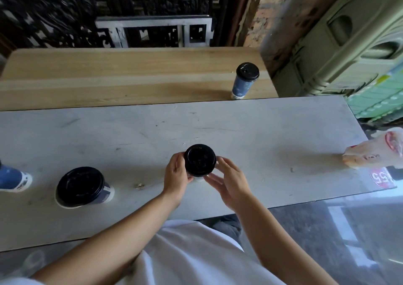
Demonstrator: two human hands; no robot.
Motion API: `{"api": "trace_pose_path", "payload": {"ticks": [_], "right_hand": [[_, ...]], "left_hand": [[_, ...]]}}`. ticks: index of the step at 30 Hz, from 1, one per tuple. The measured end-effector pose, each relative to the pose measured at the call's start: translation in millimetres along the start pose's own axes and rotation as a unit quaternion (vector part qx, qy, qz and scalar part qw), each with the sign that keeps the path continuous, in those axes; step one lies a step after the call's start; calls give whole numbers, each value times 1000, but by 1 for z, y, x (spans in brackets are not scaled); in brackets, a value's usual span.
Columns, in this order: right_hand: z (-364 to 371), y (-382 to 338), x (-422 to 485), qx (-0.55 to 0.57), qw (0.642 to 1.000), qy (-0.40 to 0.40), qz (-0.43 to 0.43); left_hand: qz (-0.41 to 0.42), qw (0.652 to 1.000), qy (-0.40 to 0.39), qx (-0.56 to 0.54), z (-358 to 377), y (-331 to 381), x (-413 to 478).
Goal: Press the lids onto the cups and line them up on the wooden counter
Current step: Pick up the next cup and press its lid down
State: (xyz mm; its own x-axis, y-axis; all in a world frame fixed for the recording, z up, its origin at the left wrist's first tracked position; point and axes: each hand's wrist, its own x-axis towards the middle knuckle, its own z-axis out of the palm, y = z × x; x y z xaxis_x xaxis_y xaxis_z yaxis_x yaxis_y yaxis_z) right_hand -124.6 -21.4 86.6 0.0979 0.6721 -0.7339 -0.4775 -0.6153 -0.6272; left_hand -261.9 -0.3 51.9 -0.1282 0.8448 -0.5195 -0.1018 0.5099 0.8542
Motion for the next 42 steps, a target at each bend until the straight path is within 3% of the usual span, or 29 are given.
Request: {"api": "trace_pose_path", "payload": {"ticks": [16,23,29,36,42], "right_hand": [[2,12,-7,-23,999,-36,-15],[-3,9,2,-66,997,-45,-25],[0,15,7,-117,991,-39,-45],[6,23,10,-137,987,-1,-88],[4,30,20,-169,977,9,-133]], "left_hand": [[-47,995,48,73,-9,-7,-1],[9,997,6,71,-5,-13,2],[10,999,-40,26,-10,-32,16],[98,990,-41,93,-8,-32,20],[113,986,-66,105,-10,-35,26]]}}
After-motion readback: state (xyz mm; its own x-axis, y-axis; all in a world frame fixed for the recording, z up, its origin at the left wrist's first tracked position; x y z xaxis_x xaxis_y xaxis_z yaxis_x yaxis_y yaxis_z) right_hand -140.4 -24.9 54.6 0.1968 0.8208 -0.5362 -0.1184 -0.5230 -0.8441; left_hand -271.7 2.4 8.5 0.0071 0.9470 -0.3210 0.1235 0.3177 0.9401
